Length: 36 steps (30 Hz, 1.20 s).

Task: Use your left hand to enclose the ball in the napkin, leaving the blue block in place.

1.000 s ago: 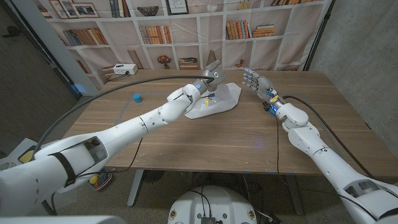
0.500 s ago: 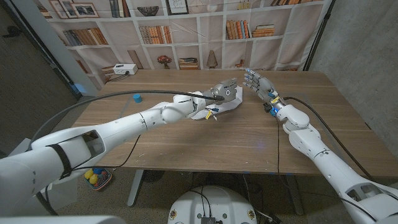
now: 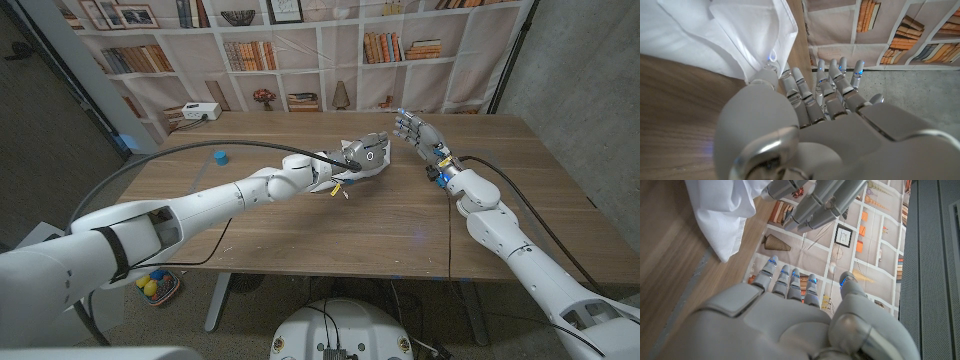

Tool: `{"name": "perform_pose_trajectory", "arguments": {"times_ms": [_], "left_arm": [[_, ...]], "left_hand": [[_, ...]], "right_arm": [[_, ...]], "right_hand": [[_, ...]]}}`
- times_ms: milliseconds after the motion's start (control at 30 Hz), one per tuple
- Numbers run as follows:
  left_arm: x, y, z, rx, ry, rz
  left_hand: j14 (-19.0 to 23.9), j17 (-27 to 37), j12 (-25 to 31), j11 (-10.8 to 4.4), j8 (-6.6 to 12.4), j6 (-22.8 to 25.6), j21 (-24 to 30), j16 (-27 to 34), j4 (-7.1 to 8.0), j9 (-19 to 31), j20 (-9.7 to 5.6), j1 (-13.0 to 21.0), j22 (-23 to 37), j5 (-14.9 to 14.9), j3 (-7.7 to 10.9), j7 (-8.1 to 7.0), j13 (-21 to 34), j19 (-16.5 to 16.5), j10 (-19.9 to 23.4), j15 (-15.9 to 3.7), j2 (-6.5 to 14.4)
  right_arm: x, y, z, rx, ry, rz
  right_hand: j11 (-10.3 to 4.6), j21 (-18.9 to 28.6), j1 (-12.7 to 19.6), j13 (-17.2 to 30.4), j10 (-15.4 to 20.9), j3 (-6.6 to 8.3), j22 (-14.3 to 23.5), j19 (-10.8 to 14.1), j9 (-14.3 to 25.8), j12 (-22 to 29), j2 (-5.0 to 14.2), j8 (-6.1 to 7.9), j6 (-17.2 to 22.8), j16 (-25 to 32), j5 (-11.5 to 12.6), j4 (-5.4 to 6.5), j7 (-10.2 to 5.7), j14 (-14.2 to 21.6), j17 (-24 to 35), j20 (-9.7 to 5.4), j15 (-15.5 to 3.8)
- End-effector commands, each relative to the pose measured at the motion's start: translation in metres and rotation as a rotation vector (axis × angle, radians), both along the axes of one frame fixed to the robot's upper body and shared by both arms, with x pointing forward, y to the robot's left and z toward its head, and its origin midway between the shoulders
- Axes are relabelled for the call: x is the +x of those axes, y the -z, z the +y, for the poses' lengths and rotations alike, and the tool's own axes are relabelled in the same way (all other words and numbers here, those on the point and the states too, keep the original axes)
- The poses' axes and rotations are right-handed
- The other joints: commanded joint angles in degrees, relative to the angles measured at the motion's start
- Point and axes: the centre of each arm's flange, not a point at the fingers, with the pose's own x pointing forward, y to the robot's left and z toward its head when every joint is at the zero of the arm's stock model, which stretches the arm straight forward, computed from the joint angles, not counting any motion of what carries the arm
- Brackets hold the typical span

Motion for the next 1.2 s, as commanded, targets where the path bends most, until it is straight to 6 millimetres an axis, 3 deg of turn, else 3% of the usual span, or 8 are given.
{"name": "perform_pose_trajectory", "arguments": {"times_ms": [33,133,267,433,767,800,900,1200], "left_arm": [[0.006,0.017,-0.001,-0.057,0.109,0.127],[0.005,0.020,-0.001,-0.063,0.096,0.152],[0.003,0.022,0.000,-0.071,0.093,0.174],[0.001,0.023,0.001,-0.089,0.097,0.187],[-0.012,0.012,0.000,-0.190,0.091,0.222],[-0.015,0.010,0.001,-0.230,0.117,0.210],[-0.027,-0.004,0.005,-0.317,0.144,0.193],[-0.049,-0.022,0.018,-0.389,-0.066,0.221]], "left_hand": [[0.5,0.0,-2.2,0.04,-8.68,-11.0,-0.2,-1.8,2.21,0.2,-0.23,-4.4,0.2,3.0,-3.18,-5.69,0.8,1.1,-4.3,-9.96,-4.1],[-2.7,0.3,-4.3,-0.04,-13.82,-23.4,-1.3,-2.6,4.30,0.4,0.65,-10.4,0.2,6.1,-6.56,-5.75,1.6,0.3,-10.4,-9.71,-6.7],[-6.6,0.8,-5.2,-0.11,-14.43,-37.7,-2.9,-2.7,6.70,0.3,2.00,-16.2,0.2,8.3,-11.12,-5.60,2.3,-0.9,-16.9,-9.24,-8.8],[-9.6,0.9,-5.6,-0.04,-14.69,-44.3,-3.9,-3.0,7.71,0.3,3.03,-18.4,0.3,8.4,-13.57,-5.37,2.4,-2.1,-20.8,-7.72,-9.9],[-12.4,0.8,-5.6,0.47,-13.78,-46.9,-5.2,-2.8,8.21,0.2,4.04,-18.4,0.3,9.3,-14.34,-5.48,2.3,-4.0,-24.4,-6.46,-8.2],[-11.3,0.4,-4.5,0.36,-13.11,-45.2,-5.1,-2.4,6.52,0.1,3.68,-14.0,0.3,10.7,-12.01,-5.62,2.1,-3.0,-23.0,-7.17,-4.9],[-9.6,0.1,-3.4,-0.25,-12.54,-43.0,-5.0,-2.0,5.48,0.2,3.03,-12.0,0.2,11.2,-10.90,-5.58,1.9,-2.2,-21.2,-8.30,-3.6],[-9.4,0.0,-2.8,-0.23,-9.53,-33.5,-5.8,-2.4,5.51,1.1,3.97,-13.6,0.2,10.7,-12.30,-5.63,1.4,-2.9,-20.9,-7.82,-4.7]], "right_arm": [[-0.002,-0.003,-0.001,-0.003,0.008,-0.017],[-0.001,-0.004,-0.001,-0.005,0.006,-0.017],[0.002,-0.005,0.001,-0.001,0.000,-0.011],[0.004,-0.006,0.002,-0.005,-0.002,-0.014],[0.003,-0.010,0.002,-0.006,-0.004,-0.023],[0.003,-0.010,0.003,-0.012,-0.005,-0.027],[0.003,-0.011,0.004,-0.007,-0.007,-0.025],[0.000,-0.012,0.007,-0.020,-0.010,-0.031]], "right_hand": [[-0.04,0.2,-0.3,0.1,0.0,0.04,0.1,0.4,0.0,-0.1,0.29,-0.03,0.4,0.4,0.1,-0.14,0.13,0.2,0.2,0.03,0.76],[-0.06,0.1,-0.3,0.1,0.1,0.00,0.1,0.3,0.0,-0.1,0.24,-0.03,0.5,0.4,0.1,-0.14,0.07,0.3,0.1,0.10,0.82],[-0.16,0.1,-0.4,0.1,0.0,-0.03,0.1,0.3,0.0,-0.1,0.19,-0.04,0.5,0.4,0.1,-0.14,0.05,0.2,0.1,0.22,0.85],[-0.19,0.1,-0.4,0.1,0.0,-0.06,0.1,0.3,0.0,-0.1,0.15,-0.04,0.5,0.4,0.1,-0.16,-0.04,0.2,0.1,0.25,0.87],[-0.13,0.1,-0.3,0.1,0.1,-0.08,0.1,0.2,0.0,-0.1,0.10,-0.06,0.4,0.4,0.1,-0.21,0.03,0.3,0.1,0.27,0.89],[-0.14,0.1,-0.3,0.1,0.1,-0.09,0.1,0.2,0.0,-0.1,0.09,-0.06,0.4,0.4,0.1,-0.21,0.00,0.3,0.1,0.24,0.91],[-0.06,0.1,-0.3,0.1,0.1,-0.10,0.1,0.3,0.0,-0.1,0.08,-0.06,0.5,0.4,0.1,-0.22,-0.02,0.3,0.1,0.27,0.88],[-0.21,0.1,-0.3,0.1,0.1,-0.08,0.1,0.3,0.0,-0.1,0.20,-0.07,0.4,0.4,0.1,-0.19,-0.02,0.4,0.1,0.23,0.89]]}}
